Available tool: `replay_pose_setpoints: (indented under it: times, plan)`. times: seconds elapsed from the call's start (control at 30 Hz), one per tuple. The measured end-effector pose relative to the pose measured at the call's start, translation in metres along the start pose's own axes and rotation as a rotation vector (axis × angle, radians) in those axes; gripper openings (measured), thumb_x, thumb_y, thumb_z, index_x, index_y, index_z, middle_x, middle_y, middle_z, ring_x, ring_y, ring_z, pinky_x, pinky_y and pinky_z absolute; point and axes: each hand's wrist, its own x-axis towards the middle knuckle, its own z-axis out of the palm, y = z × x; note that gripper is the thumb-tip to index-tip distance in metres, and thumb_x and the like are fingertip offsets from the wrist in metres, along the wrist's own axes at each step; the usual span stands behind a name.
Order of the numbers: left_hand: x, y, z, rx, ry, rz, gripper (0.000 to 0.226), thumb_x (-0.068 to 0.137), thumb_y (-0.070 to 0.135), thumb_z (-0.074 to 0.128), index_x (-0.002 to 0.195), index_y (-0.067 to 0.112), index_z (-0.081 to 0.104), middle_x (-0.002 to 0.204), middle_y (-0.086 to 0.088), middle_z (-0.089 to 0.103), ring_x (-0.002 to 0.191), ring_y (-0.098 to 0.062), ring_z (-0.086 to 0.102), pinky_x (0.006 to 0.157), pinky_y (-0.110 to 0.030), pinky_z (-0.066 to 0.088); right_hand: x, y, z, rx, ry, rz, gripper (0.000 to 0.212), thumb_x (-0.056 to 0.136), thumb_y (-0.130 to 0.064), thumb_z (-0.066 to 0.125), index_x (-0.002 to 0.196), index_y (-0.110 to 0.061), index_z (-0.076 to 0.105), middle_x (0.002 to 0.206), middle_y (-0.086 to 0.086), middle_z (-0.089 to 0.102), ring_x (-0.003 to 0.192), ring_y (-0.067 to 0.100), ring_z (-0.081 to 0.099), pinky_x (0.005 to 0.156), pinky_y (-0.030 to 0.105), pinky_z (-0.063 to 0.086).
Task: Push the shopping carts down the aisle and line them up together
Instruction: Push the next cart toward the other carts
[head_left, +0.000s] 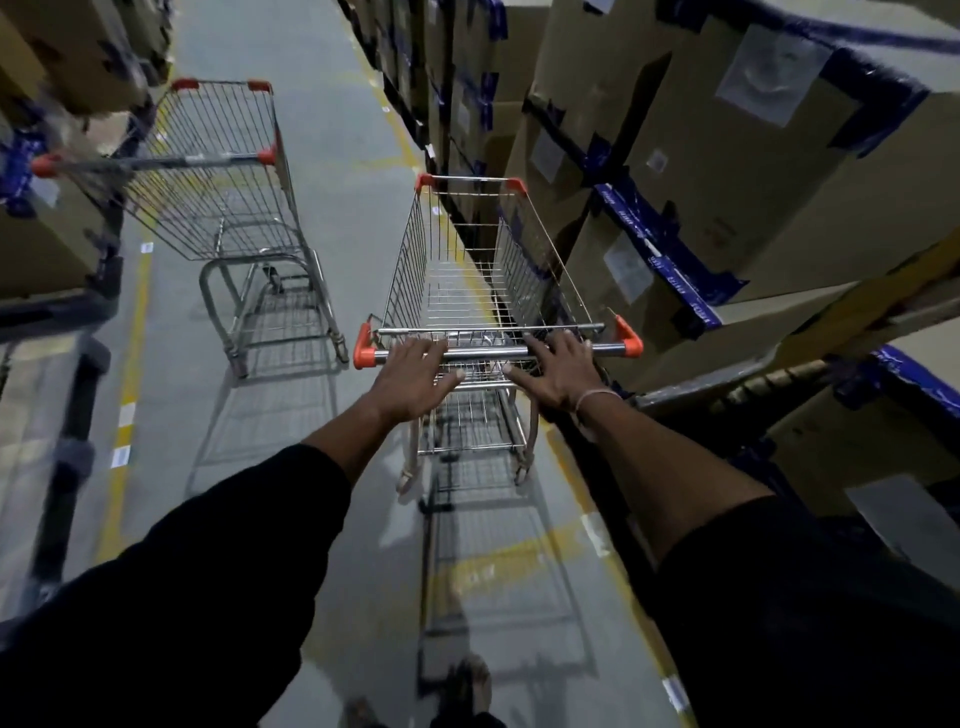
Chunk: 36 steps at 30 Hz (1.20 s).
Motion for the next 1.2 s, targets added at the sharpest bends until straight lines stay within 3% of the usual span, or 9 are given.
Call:
replay_pose_setpoints:
  times: [0.1,0.17,0.27,0.33,0.5,0.67,0.87,1.03,1.2]
  plan:
    - [0.017,0.002,0.002,0.055,-0.02,-0.056,0.095,0.09,0.084,0.012,0.157,0.022,0.037,0.147,-0.024,0.051,0.141,-0.039,0.042,0.124,-0.062,0.01,0.02,0.001,-0.003,-0.058,-0.021,-0.001,0.097,0.092,-0.091,0.017,0.17,-0.033,0.02,0.175,0.019,0.018,0.163,0.039,0.01,0.128,0.06,-0.013]
    - [0.024,0.007,-0.001,0.073,-0.048,-0.089,0.085,0.094,0.082,0.02,0.154,0.023,0.04,0.148,-0.023,0.052,0.142,-0.041,0.042,0.123,-0.063,0.003,0.029,0.003,-0.005,-0.103,-0.023,-0.01,0.098,0.093,-0.09,0.018,0.168,-0.029,0.025,0.172,0.02,0.026,0.16,0.04,0.021,0.129,0.06,-0.002]
    - [0.034,0.007,0.0,0.053,-0.088,-0.129,0.086,0.092,0.085,0.02,0.138,0.02,0.051,0.139,-0.019,0.059,0.134,-0.042,0.048,0.117,-0.065,0.019,0.037,0.006,-0.007,-0.099,-0.013,-0.038,0.098,0.092,-0.091,0.023,0.165,-0.026,0.036,0.164,0.021,0.041,0.152,0.042,0.036,0.124,0.057,0.02]
    - [0.038,0.001,0.001,0.007,-0.075,-0.143,0.091,0.083,0.095,0.012,0.108,0.02,0.057,0.114,-0.014,0.067,0.117,-0.042,0.058,0.108,-0.061,0.035,0.04,0.008,-0.008,-0.096,0.003,-0.047,0.1,0.09,-0.094,0.022,0.158,-0.025,0.048,0.15,0.02,0.058,0.142,0.041,0.05,0.118,0.054,0.031]
    - [0.034,-0.005,0.003,-0.024,-0.014,-0.094,0.084,0.077,0.098,0.009,0.075,0.024,0.048,0.075,-0.003,0.06,0.077,-0.029,0.059,0.092,-0.054,0.049,0.036,0.002,-0.007,-0.183,0.01,-0.07,0.102,0.086,-0.097,0.017,0.131,-0.021,0.069,0.107,0.014,0.074,0.107,0.033,0.068,0.095,0.043,0.045]
    - [0.013,-0.004,-0.002,0.086,-0.006,-0.1,0.074,0.085,0.091,0.018,0.075,0.025,0.051,0.074,0.0,0.058,0.079,-0.027,0.058,0.097,-0.053,0.042,0.013,-0.014,-0.001,-0.204,-0.008,-0.088,0.097,0.084,-0.099,0.017,0.081,-0.016,0.069,0.073,0.005,0.062,0.075,0.026,0.064,0.078,0.038,0.045]
    - [-0.017,-0.016,-0.001,0.124,-0.061,-0.057,0.085,0.078,0.1,0.016,0.067,0.026,0.055,0.066,-0.001,0.062,0.07,-0.022,0.062,0.092,-0.047,0.048,-0.021,-0.038,0.011,-0.137,-0.066,-0.038,0.095,0.081,-0.102,0.027,0.067,-0.014,0.061,0.073,0.009,0.067,0.072,0.025,0.066,0.08,0.04,0.057]
    - [-0.05,-0.016,-0.007,0.192,-0.068,0.027,0.086,0.082,0.097,0.026,0.059,0.019,0.055,0.058,0.001,0.06,0.057,-0.014,0.058,0.063,-0.027,0.04,-0.064,-0.054,0.023,-0.088,-0.124,0.03,0.107,0.062,-0.111,0.017,0.067,-0.014,0.063,0.072,0.007,0.066,0.073,0.025,0.065,0.075,0.037,0.054]
    - [-0.087,-0.018,-0.006,0.227,-0.076,0.095,0.088,0.079,0.098,0.026,0.058,0.018,0.054,0.058,-0.001,0.059,0.056,-0.017,0.058,0.07,-0.031,0.052,-0.111,-0.078,0.037,-0.049,-0.168,0.128,0.111,0.061,-0.11,0.018,0.071,-0.011,0.068,0.076,0.009,0.068,0.076,0.025,0.066,0.07,0.035,0.047]
